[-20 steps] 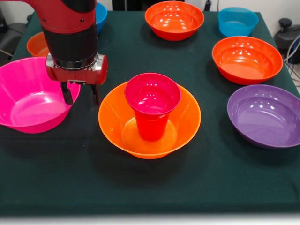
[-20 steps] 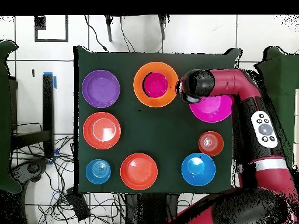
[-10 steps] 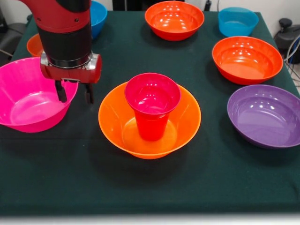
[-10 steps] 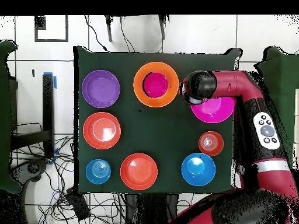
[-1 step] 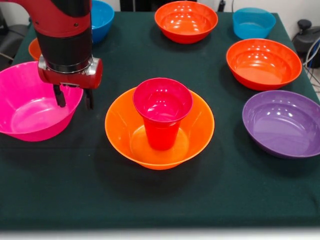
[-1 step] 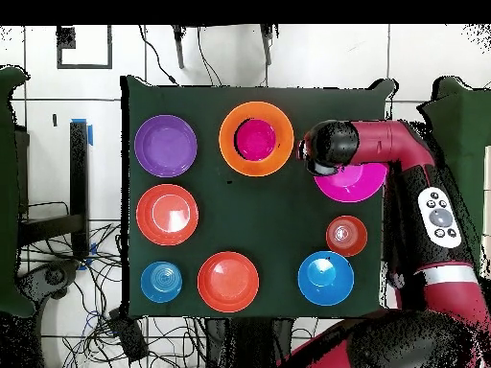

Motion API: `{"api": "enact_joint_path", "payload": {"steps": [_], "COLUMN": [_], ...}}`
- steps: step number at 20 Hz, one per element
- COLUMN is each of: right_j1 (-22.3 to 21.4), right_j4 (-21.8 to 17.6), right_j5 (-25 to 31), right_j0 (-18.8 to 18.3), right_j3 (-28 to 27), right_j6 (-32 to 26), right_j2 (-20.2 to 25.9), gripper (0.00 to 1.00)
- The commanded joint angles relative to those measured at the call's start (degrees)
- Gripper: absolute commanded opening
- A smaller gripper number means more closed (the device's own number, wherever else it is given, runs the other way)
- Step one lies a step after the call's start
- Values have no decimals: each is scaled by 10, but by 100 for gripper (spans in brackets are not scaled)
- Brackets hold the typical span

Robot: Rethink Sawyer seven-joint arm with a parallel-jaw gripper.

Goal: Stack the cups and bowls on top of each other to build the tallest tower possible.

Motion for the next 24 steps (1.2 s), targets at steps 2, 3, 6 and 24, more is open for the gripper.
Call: {"api": "enact_joint_path", "payload": {"steps": [2, 3, 6, 24], "right_j1": [50, 55, 74, 89], "right_j4": [-52, -51, -46, -48], "right_j5": [-51, -56, -73, -100], "right_j0": [16, 15, 9, 9], "right_j3": [-28, -30, -36, -39], "right_j6": [-89, -91, -97, -91], "right_j2": [-43, -43, -39, -55], "gripper": [100, 100, 100, 0]}}
